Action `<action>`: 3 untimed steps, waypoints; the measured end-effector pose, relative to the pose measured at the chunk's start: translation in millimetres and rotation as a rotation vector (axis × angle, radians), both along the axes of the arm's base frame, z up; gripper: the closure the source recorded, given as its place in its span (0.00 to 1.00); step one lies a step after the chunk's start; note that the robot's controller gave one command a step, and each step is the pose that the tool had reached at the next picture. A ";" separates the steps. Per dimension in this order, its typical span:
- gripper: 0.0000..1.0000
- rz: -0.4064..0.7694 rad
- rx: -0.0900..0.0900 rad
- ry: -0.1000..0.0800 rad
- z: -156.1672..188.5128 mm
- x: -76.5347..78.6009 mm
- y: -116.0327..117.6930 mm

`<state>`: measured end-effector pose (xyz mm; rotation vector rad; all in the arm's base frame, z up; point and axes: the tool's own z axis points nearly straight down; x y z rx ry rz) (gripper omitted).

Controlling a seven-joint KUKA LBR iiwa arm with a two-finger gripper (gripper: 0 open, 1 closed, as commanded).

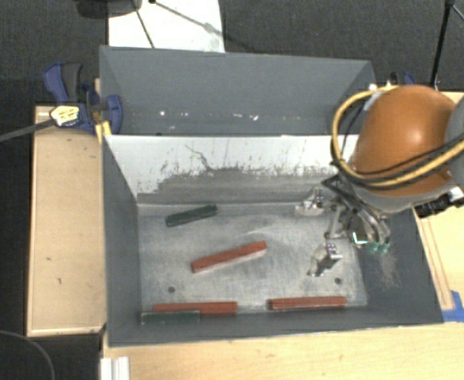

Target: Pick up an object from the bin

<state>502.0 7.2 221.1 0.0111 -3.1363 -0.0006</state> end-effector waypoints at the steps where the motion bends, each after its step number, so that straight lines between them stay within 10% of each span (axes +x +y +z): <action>1: 0.00 0.000 0.000 -0.008 3.4 1.6 0.0; 2: 0.00 0.064 0.000 -0.013 -38.5 8.8 13.9; 3: 0.00 0.200 0.000 -0.017 -102.5 54.1 23.1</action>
Offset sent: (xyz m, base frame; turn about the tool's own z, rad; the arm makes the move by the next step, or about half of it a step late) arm 0.0211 0.0494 -0.1511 -0.2463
